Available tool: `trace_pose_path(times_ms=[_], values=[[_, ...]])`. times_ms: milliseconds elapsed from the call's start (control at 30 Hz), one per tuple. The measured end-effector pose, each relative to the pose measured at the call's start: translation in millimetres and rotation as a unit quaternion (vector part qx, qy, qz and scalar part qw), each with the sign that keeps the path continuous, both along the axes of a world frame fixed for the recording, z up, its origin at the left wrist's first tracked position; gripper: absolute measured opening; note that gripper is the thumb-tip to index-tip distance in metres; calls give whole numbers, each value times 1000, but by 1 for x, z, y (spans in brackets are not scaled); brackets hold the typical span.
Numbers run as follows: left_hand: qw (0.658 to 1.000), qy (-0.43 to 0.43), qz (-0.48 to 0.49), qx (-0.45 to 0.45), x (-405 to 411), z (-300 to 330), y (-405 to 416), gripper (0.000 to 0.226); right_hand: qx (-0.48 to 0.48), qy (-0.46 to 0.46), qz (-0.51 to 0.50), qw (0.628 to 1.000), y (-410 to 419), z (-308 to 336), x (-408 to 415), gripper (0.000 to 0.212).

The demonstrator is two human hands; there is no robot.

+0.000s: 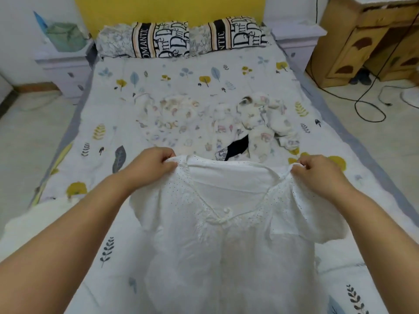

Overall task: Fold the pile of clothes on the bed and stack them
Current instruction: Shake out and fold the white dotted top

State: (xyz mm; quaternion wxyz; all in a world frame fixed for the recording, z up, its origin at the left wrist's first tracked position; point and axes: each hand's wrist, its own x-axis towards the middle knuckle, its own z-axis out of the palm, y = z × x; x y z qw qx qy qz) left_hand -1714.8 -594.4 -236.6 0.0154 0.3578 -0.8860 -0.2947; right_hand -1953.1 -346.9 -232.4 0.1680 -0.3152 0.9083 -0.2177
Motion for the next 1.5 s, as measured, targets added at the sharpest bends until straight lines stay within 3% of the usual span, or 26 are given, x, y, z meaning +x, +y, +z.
trace_pose_path(times_ms=[267, 500, 733, 900, 1000, 1100, 1200, 1333, 1400, 1467, 1500], values=[[994, -13, -4, -112, -48, -96, -25, 12, 53, 67, 7, 996, -37, -103, -40, 28], [980, -48, -4, -194, -93, -181, -54, 19, 82, 162, 39, 983, -69, -197, -86, 30], [956, -62, 20, -286, -130, -253, -73, 24, 89, 189, 65, 976, -99, -273, -122, 30], [924, -40, 51, -378, -146, -288, -69, 6, 107, 215, 60, 969, -102, -309, -136, 31], [917, -5, 67, -393, -159, -290, -53, 29, 83, 189, 20, 978, -89, -316, -132, 35], [931, 76, -5, -358, -188, -284, -22, 37, 71, 148, -21, 986, -67, -310, -129, 34], [955, 130, -72, -257, -223, -281, 14, 22, 111, 70, -65, 989, -45, -299, -128, 44], [978, 85, -149, -114, -263, -287, 48, 19, 173, -59, -72, 980, -31, -291, -126, 70], [983, 3, -173, -66, -278, -289, 59, 29, 198, -66, -38, 977, -28, -293, -130, 55], [979, -60, -189, -41, -290, -291, 67, 45, 151, -24, -48, 987, -27, -291, -138, 20], [978, -82, -190, -33, -295, -292, 68, 52, 111, 0, -71, 991, -26, -289, -144, 14]])
